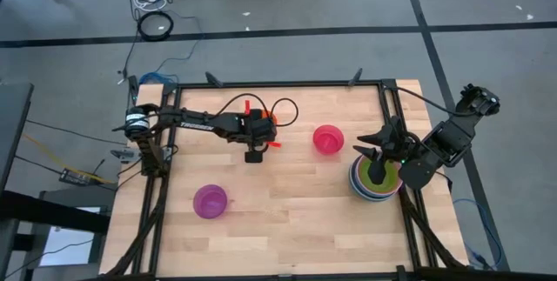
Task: Nest bowls inside each other
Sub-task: Stack the orange bowl on top of the light green bowl
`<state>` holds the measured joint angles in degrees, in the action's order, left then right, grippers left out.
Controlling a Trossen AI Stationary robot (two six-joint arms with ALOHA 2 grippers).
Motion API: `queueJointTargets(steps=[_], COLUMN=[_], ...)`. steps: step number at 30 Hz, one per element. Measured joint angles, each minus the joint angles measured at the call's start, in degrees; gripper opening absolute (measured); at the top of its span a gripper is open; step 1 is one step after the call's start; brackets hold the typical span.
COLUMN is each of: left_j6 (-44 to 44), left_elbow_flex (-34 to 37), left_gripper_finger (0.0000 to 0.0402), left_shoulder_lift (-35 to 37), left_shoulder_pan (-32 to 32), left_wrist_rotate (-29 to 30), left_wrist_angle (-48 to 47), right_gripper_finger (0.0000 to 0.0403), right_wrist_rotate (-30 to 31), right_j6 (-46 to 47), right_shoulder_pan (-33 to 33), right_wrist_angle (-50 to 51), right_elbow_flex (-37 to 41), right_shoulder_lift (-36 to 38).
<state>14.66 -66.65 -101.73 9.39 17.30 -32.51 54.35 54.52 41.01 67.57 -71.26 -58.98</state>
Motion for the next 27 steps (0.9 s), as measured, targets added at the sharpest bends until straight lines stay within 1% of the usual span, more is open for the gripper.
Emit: queueJointTargets(steps=[5, 9, 15, 18, 27], left_j6=[-0.1, -0.4, -1.5, -1.8, -2.2], left_elbow_flex=[-0.1, -1.2, -2.9, -2.5, -0.6], left_gripper_finger=[0.0028, 0.0064, 0.0118, 0.0125, 0.0126], left_shoulder_lift=[0.0, 0.0, 0.1, 0.1, 0.1], left_shoulder_pan=[-0.1, -0.1, 0.0, 0.0, 0.8], left_wrist_rotate=[0.0, -1.5, -1.6, -1.6, -1.7], left_wrist_angle=[-0.3, -1.0, -1.5, -1.5, -0.1], right_gripper_finger=[0.0126, 0.0126, 0.0126, 0.0126, 0.0126], right_wrist_rotate=[0.0, 0.0, 0.0, 0.0, 0.0], right_j6=[0.0, 0.0, 0.0, 0.0, -0.1], right_shoulder_pan=[0.0, 0.0, 0.0, 0.0, 0.0], right_wrist_angle=[0.0, 0.0, 0.0, 0.0, 0.0], right_elbow_flex=[0.0, 0.0, 0.0, 0.0, 0.0], right_shoulder_lift=[0.0, 0.0, 0.0, 0.0, 0.0])
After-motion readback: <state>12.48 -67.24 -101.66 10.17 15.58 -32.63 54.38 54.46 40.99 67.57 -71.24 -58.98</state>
